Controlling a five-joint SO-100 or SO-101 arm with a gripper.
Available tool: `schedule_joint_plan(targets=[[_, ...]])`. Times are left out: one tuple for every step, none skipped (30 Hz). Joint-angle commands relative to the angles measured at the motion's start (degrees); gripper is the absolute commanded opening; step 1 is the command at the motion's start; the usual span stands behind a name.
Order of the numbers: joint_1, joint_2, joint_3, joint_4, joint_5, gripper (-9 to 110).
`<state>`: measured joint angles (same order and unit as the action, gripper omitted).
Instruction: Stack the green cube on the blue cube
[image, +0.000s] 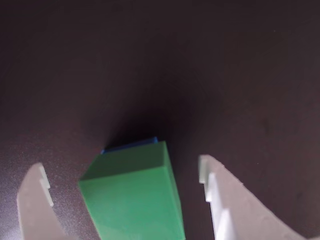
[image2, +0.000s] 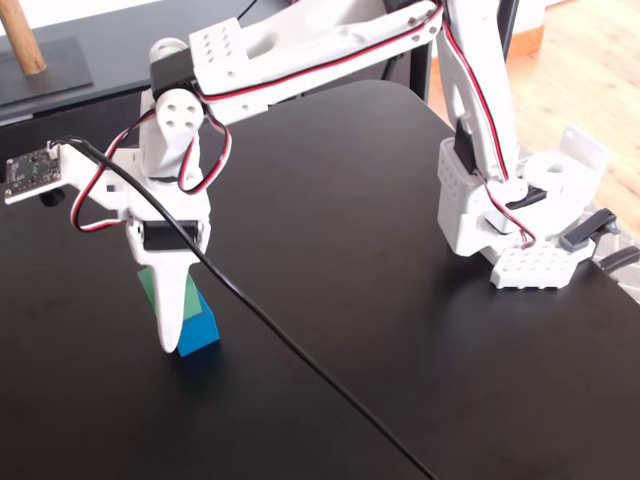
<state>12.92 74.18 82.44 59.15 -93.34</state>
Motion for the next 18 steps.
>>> schedule_joint_plan(targets=[[0.7,5.1,-0.4,-1.8,0.9,39],[0.7,5.1,-0.4,-2.2,1.1,39],[0.7,5.0,-0.4,-2.8,1.5,39],[0.7,5.0,-0.4,-3.4,1.8,39],[0.6,5.0,-0.4,-3.7,2.4,39],[0.5,5.0,-0.9,-3.6,2.7,39],[0.5,5.2,-1.5,-3.3,3.0,39],[0.4,5.4,-2.3,-2.8,3.2,39],[0.4,5.8,-3.0,-1.9,3.3,39],[0.4,6.3,-3.6,-0.9,3.3,39],[0.3,7.1,-3.9,-0.1,3.1,39],[0.2,8.1,-4.0,1.1,2.8,39],[0.0,9.2,-4.3,2.3,2.6,39],[-0.1,10.5,-4.3,3.3,2.6,39],[-0.3,11.9,-4.3,4.0,2.7,39],[-0.4,13.4,-3.9,4.4,2.8,39],[-0.6,15.1,-3.4,4.7,3.0,39],[-0.8,16.8,-3.0,5.1,3.0,39]])
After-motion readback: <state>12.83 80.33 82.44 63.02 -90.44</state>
